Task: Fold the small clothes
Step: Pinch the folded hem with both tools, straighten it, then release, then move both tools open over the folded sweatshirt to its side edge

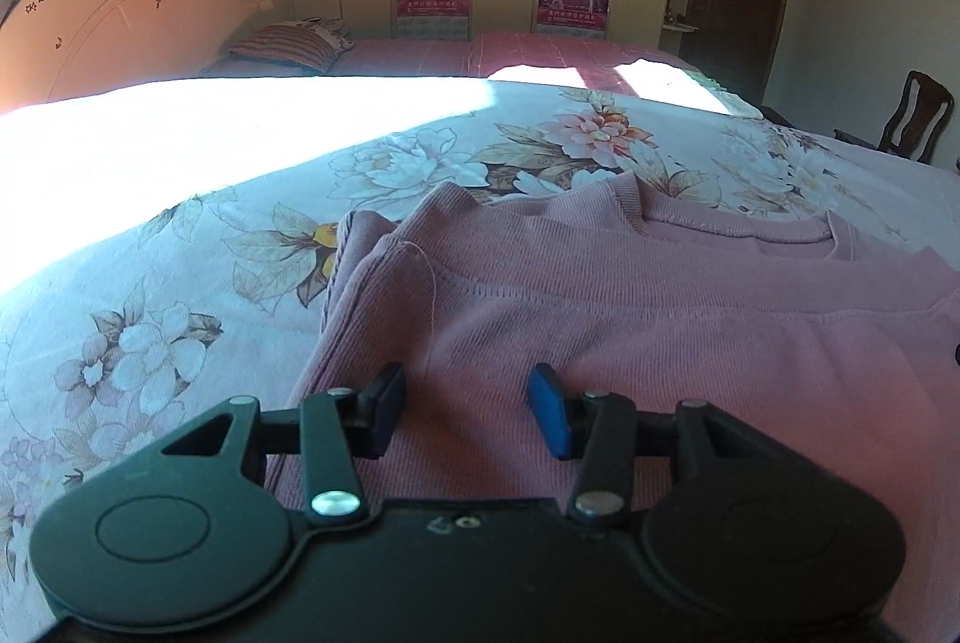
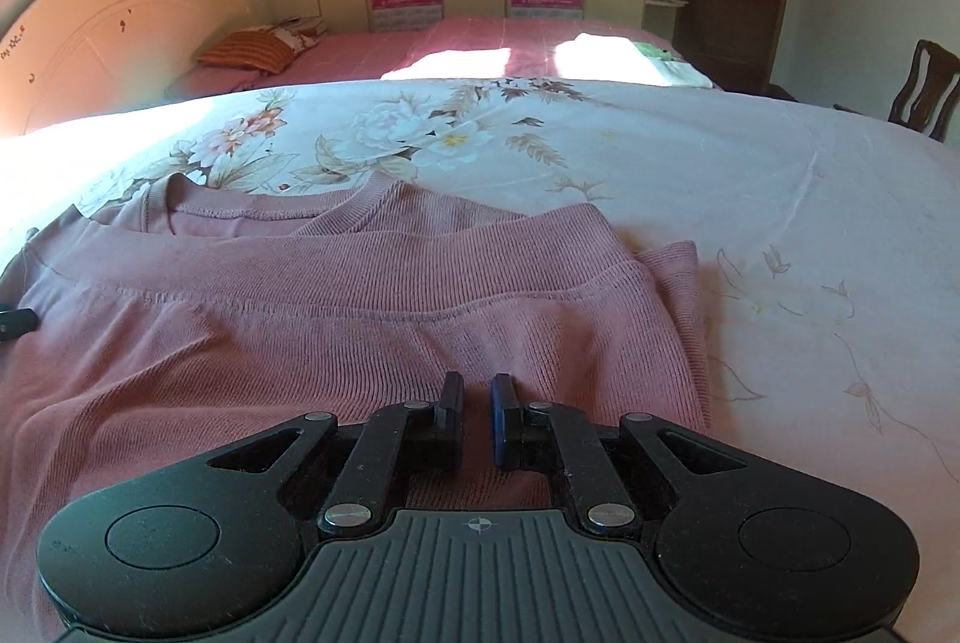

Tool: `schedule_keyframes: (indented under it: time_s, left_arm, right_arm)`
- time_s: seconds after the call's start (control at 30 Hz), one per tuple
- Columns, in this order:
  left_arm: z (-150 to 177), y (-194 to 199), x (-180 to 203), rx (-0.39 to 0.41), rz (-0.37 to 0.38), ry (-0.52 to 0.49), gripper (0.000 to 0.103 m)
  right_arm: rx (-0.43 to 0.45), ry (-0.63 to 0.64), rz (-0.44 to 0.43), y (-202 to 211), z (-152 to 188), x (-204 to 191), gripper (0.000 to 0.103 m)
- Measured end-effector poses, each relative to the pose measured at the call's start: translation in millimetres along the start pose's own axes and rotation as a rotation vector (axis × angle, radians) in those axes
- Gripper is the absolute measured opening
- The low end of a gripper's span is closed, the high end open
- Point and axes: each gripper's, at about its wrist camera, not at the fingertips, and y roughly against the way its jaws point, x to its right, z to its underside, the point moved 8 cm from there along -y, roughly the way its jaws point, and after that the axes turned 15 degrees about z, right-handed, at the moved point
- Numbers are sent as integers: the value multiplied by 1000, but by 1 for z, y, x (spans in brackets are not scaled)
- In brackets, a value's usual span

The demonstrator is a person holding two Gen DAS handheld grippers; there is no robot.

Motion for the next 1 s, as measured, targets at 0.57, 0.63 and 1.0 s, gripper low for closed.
schedule_keyframes:
  time_s: [0.57,0.63,1.0]
  left_arm:
    - [8,27,79,-4,104,-46,58]
    - [14,23,83,-13,104,-60,58]
    - [36,19,58,-29,98,-4,75]
  right_arm:
    - [97,61,-146,68,1,-83,51]
    - [90,89,-146,68,9,-89,49]
    - [16,157,-30,45,59,-53,31]
